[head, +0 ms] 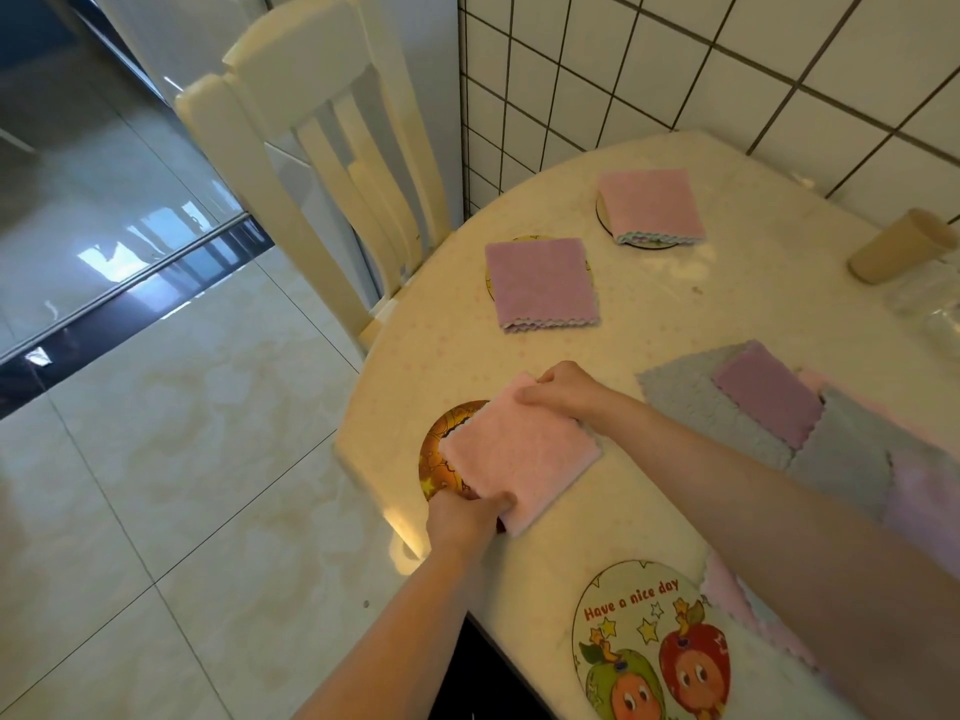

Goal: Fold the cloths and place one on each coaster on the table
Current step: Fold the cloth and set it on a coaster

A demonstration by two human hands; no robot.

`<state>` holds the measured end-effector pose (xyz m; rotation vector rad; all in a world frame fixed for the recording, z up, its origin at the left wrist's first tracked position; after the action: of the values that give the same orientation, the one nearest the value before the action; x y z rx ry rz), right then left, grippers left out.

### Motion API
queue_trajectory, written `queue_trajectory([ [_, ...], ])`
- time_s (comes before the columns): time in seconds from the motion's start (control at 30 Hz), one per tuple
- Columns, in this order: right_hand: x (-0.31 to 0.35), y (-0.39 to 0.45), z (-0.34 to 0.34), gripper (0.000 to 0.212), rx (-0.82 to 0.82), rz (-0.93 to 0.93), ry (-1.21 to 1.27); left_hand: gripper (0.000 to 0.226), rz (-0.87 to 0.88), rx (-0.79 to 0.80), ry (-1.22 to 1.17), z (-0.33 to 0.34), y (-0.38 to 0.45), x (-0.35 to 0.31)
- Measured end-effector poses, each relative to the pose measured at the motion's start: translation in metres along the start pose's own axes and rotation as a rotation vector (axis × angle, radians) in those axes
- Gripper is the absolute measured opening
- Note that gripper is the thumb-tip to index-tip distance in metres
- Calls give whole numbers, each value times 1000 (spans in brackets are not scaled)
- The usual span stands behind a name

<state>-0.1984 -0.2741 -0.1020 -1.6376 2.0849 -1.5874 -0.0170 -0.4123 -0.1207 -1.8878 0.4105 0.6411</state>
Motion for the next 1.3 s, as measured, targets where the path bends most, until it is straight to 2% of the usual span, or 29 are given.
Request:
queue_trajectory([
  [0.13,0,-4,-1,25,-15,-30,34,21,-33,97,-149,3,-6,3],
  [0.27,2,-16,2,23,-23,-79,101,15,4,120,-212,-9,-8,-2],
  [0.33,1,-22,4,21,-64,-94,136,14,29,131,-187,-21,-5,-2],
  [0.43,-3,-31,11,30,-144,-76,196,19,66,161,-105,-41,6,-2],
  [0.53,-12,-36,16,38,-234,-28,263,19,110,194,34,-53,20,-3],
  [0.63,-16,-38,15,37,-329,3,243,23,174,213,195,-55,29,-9],
  [0.77,-17,-40,16,28,-423,12,234,25,332,193,471,-58,38,-22],
  [0.9,-20,-55,7,25,-603,-20,191,29,478,128,715,-64,33,-37],
  [1.03,-36,-79,-4,21,-678,-17,229,38,805,31,875,-59,12,-70],
  [1.13,-58,-99,-11,17,-702,-8,218,42,1030,54,985,-40,-4,-89],
  [1.3,-107,-143,-28,12,-733,-30,256,29,1150,214,1030,12,-36,-99],
])
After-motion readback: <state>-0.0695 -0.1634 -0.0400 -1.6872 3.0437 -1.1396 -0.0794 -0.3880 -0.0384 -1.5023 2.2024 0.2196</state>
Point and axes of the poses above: each hand's wrist, its own y-axis towards the middle knuckle, its own z-axis out of the palm, x = y × z, the point moved 10 cm from there along y, towards the middle knuckle, and after that the axes turned 7 degrees about z, right-handed, at the moved point
